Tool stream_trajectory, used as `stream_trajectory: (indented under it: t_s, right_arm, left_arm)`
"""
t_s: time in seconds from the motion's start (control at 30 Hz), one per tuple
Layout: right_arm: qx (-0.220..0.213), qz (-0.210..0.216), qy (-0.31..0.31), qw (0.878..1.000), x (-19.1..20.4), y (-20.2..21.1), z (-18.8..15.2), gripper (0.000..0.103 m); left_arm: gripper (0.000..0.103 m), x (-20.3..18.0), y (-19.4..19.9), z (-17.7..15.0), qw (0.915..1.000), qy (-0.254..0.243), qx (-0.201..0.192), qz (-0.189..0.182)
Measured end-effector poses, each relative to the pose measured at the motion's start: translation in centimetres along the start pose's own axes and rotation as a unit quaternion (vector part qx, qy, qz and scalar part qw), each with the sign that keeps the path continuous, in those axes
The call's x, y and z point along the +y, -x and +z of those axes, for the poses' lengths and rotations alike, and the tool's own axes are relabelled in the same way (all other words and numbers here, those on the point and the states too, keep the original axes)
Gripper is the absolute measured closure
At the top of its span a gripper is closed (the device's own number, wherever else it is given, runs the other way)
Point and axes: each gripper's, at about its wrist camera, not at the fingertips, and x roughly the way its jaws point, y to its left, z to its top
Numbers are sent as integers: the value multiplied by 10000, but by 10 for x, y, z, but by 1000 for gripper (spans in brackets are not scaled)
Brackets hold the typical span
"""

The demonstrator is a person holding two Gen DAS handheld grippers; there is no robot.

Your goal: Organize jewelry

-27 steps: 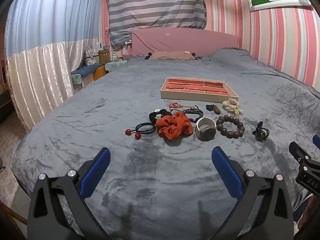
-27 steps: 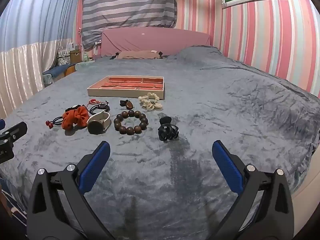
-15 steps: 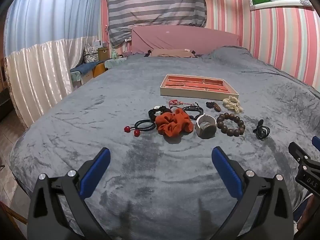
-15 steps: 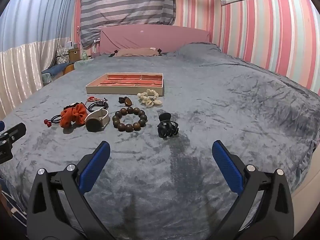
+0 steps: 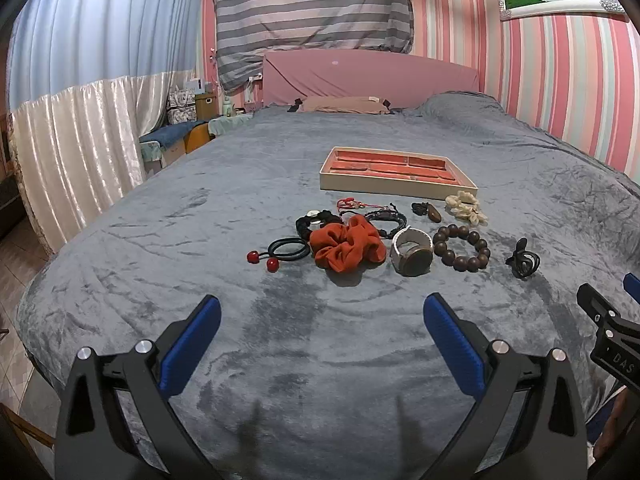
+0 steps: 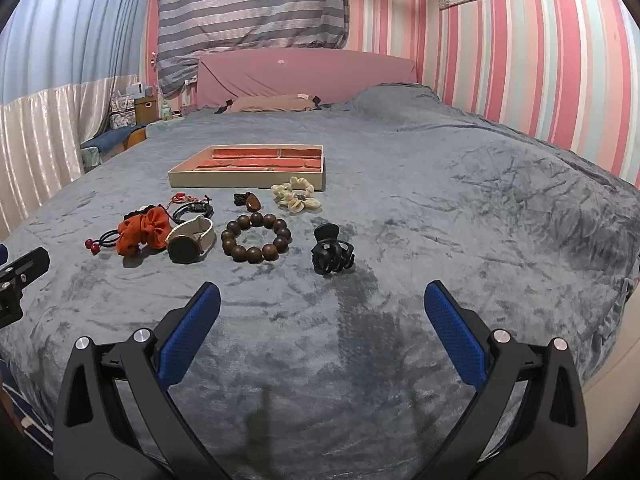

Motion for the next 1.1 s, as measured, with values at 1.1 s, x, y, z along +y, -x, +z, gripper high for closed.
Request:
stream_trajectory:
  t_s: [1.1]
  right_arm:
    - [12,-19,-33,10000,-1,0,-2,4]
  left_arm:
    - [4,-1,-3,-3,10000,-3,32,-23]
